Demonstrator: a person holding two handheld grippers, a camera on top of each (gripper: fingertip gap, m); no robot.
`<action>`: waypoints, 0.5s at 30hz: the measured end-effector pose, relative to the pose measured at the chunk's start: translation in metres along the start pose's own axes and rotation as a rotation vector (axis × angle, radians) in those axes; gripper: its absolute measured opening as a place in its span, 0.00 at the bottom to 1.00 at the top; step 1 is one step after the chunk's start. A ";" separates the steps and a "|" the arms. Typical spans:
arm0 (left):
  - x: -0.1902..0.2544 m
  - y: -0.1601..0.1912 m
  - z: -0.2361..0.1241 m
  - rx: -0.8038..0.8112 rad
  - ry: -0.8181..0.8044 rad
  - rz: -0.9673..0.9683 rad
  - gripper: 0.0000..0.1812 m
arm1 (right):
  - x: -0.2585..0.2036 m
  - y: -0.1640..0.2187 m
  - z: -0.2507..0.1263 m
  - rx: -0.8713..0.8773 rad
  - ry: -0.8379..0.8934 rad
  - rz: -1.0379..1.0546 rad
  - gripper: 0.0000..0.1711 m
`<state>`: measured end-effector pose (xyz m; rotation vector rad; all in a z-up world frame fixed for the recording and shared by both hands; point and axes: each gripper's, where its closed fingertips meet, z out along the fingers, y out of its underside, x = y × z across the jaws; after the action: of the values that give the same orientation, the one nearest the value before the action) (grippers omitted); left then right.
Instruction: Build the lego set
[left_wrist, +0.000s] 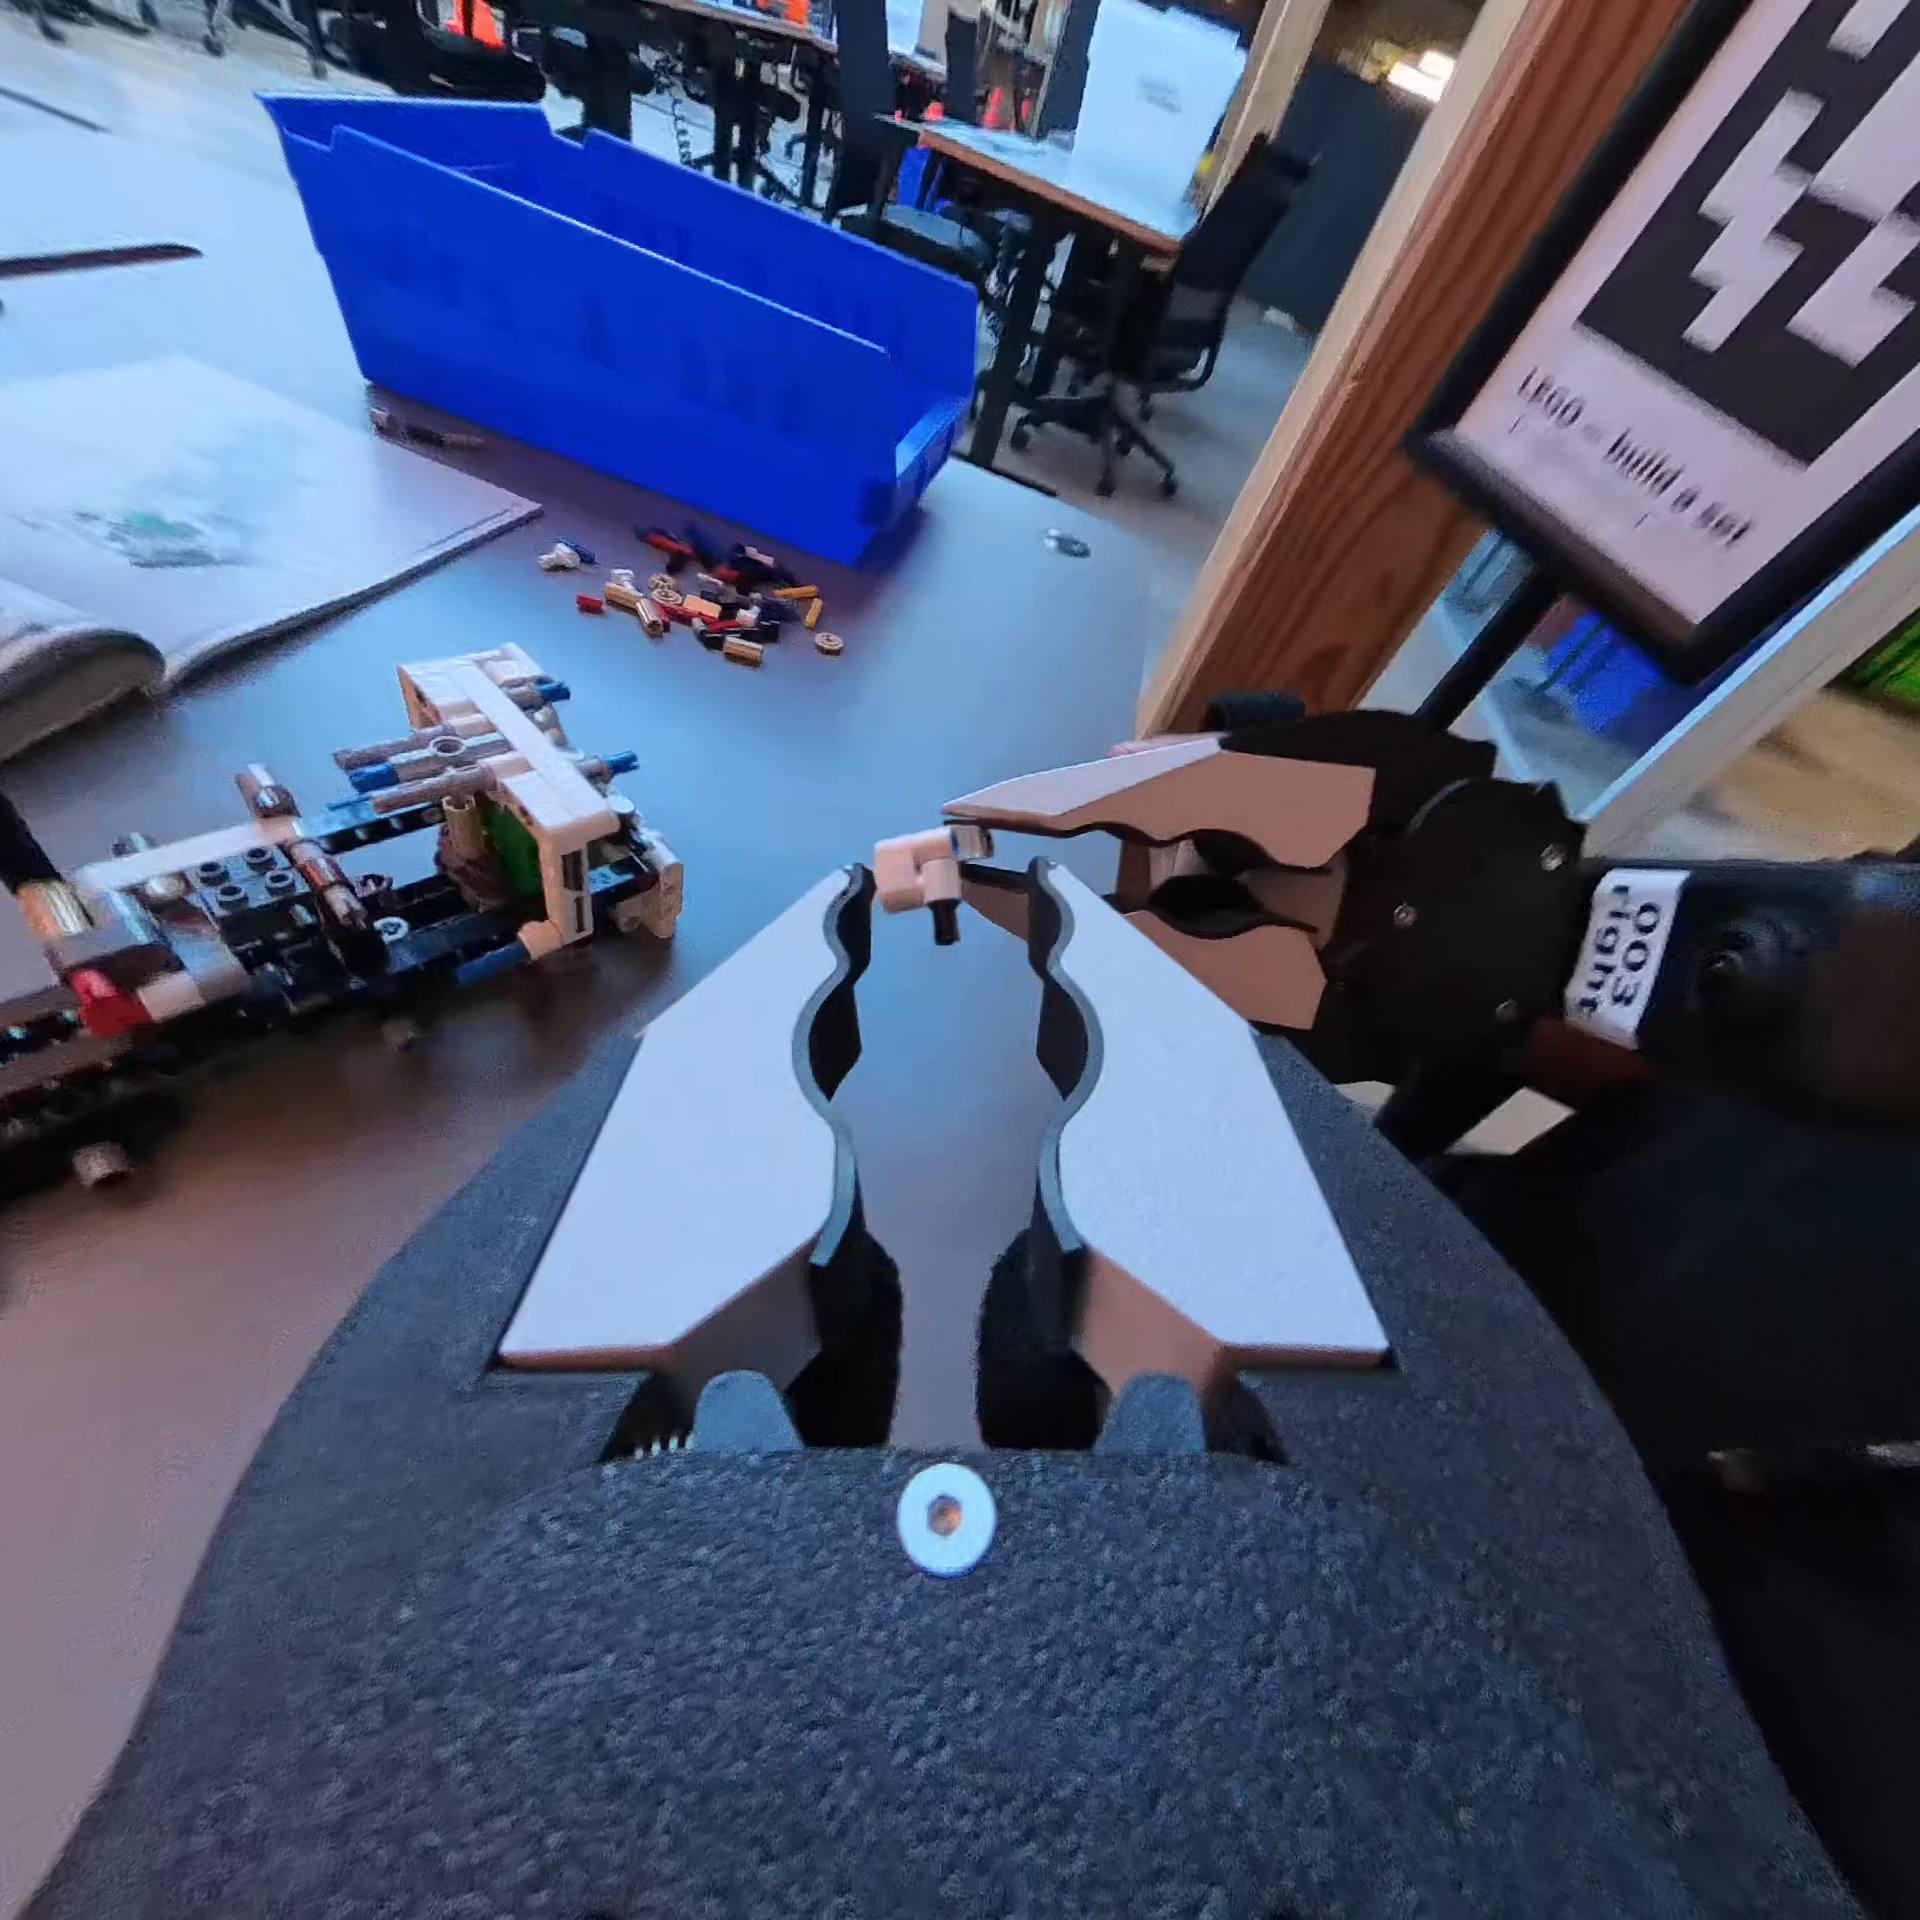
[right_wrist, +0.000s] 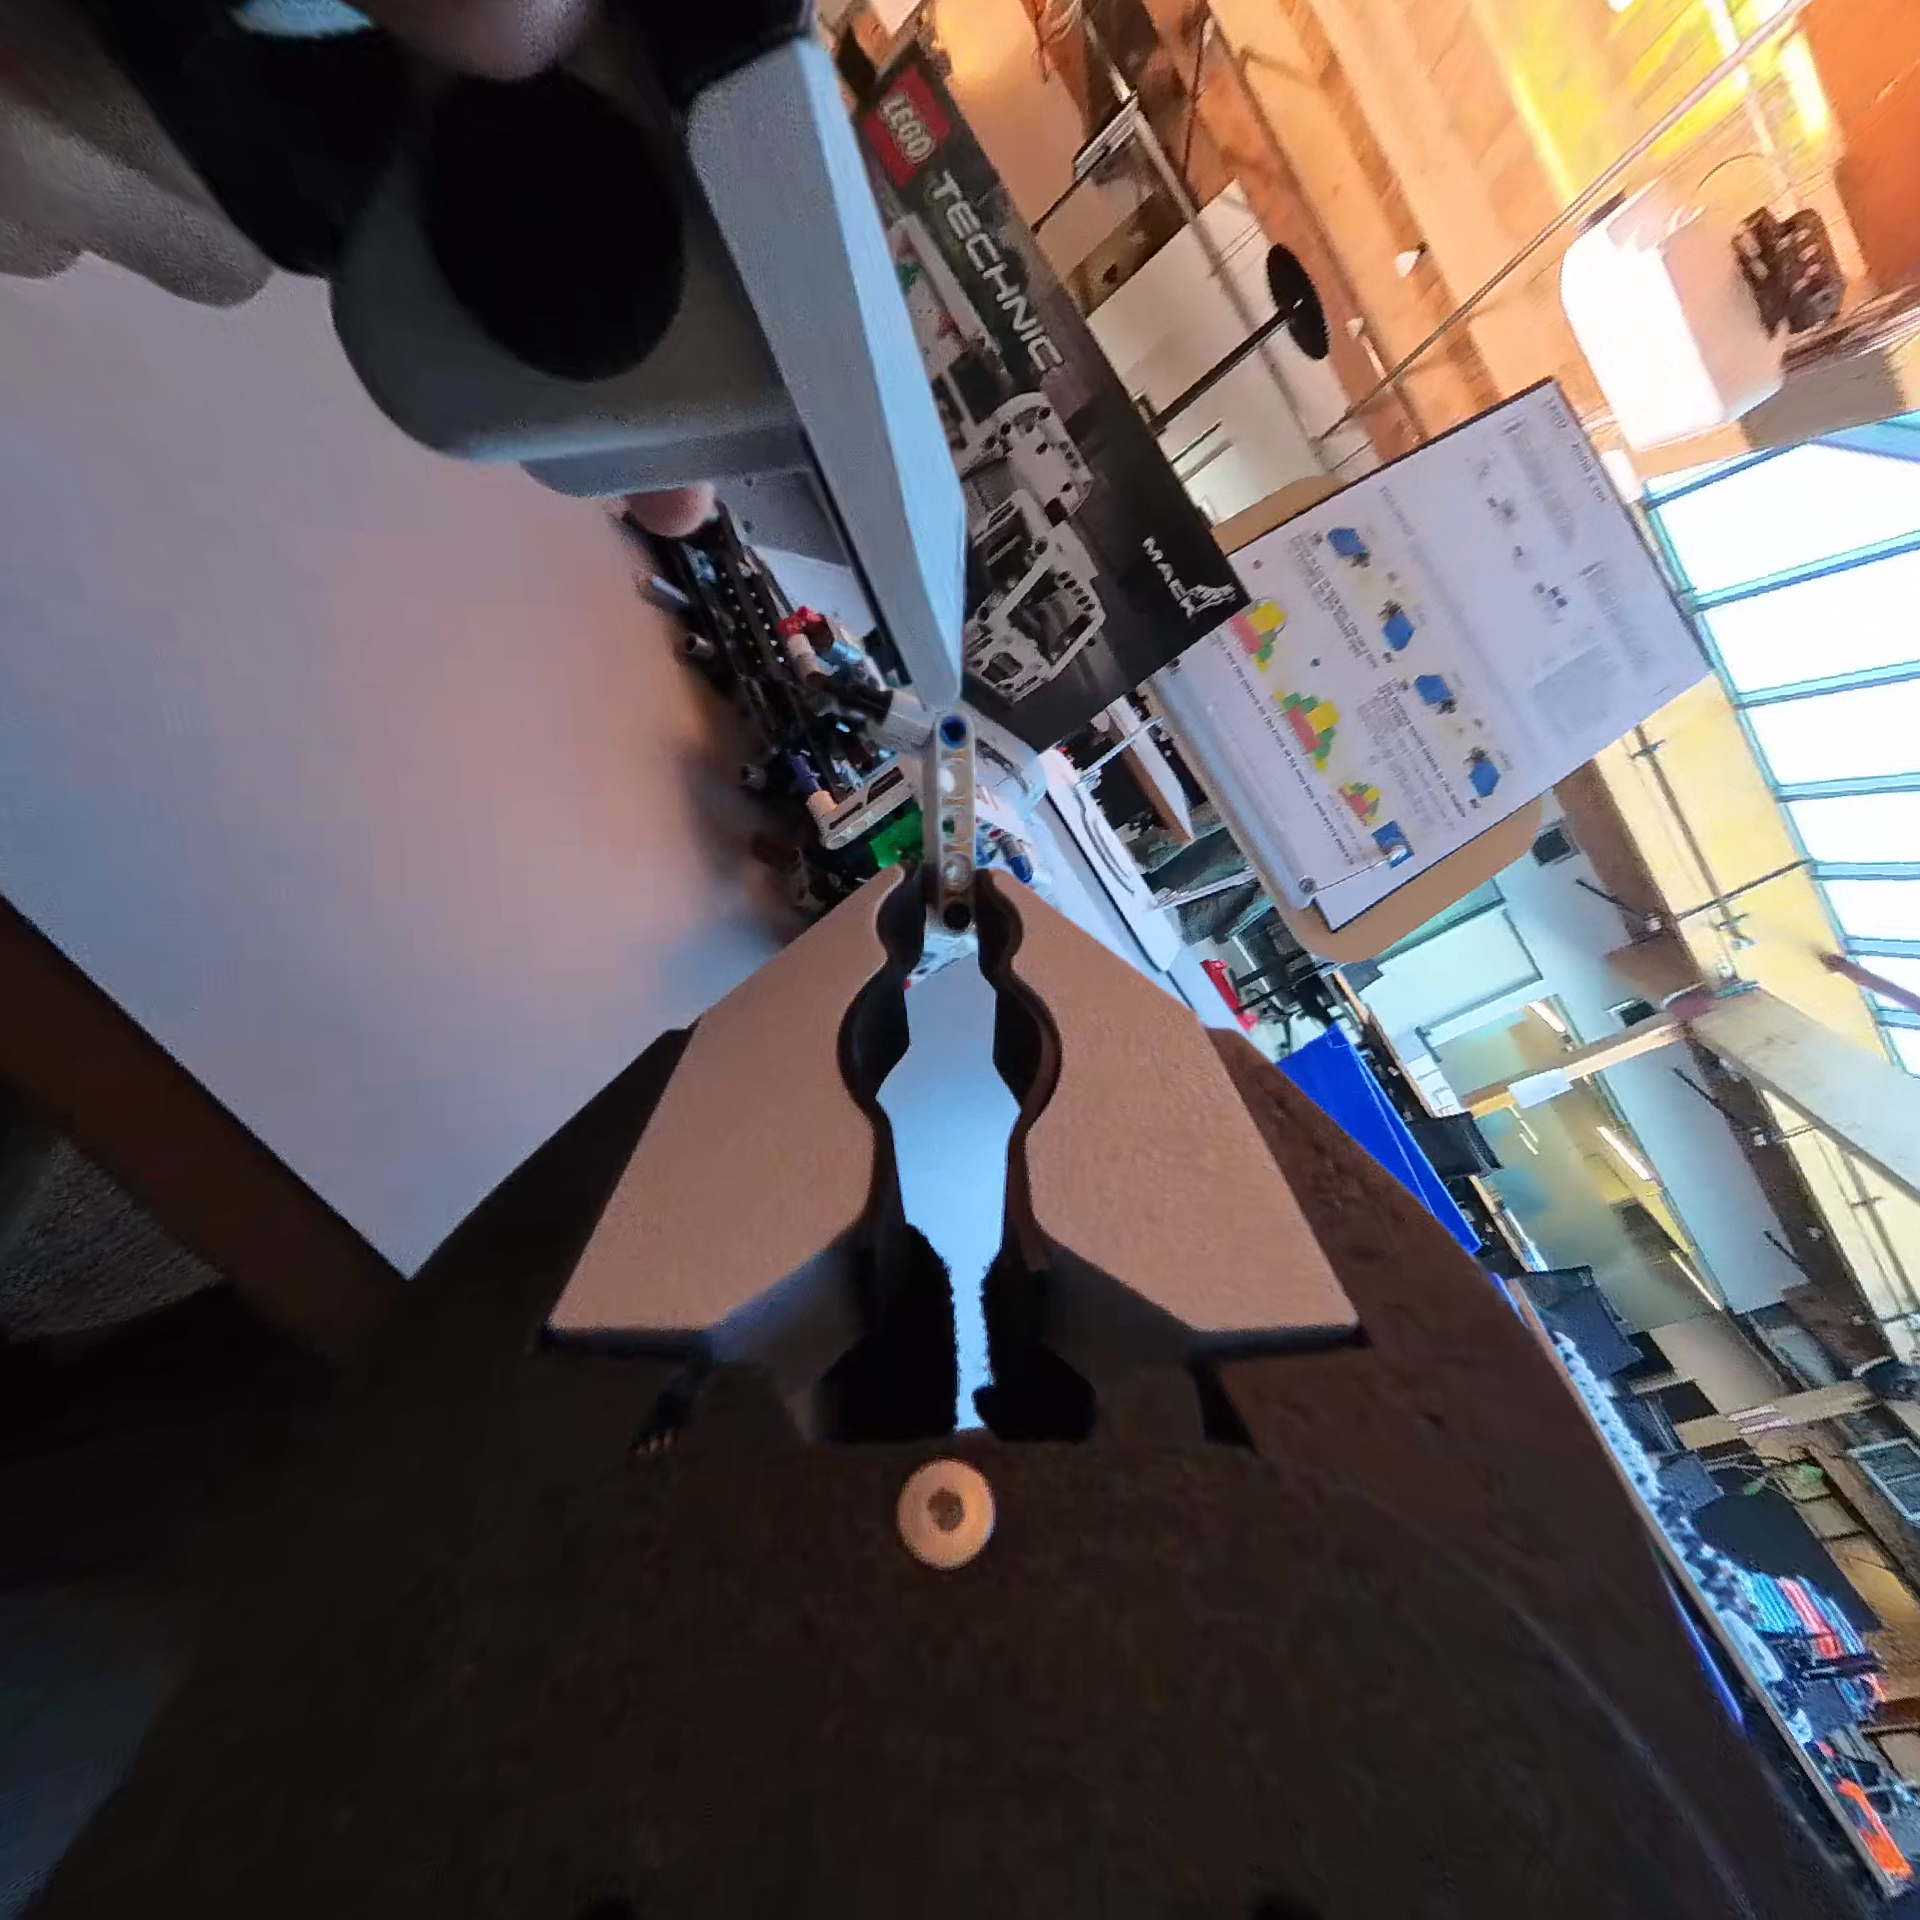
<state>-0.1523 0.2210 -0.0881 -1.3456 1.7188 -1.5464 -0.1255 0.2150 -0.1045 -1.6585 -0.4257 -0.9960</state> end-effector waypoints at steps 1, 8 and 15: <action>-0.002 -0.001 -0.003 0.014 0.016 -0.032 0.13 | 0.001 -0.001 0.000 0.010 0.010 0.001 0.05; -0.003 0.003 -0.008 -0.007 0.071 -0.011 0.09 | 0.005 -0.004 0.003 0.022 0.053 -0.004 0.05; -0.013 0.020 -0.006 -0.132 0.022 0.103 0.05 | -0.005 -0.002 0.005 0.014 0.003 0.014 0.05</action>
<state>-0.1592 0.2329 -0.1084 -1.2845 1.9017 -1.4177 -0.1273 0.2215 -0.1075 -1.6455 -0.4179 -0.9835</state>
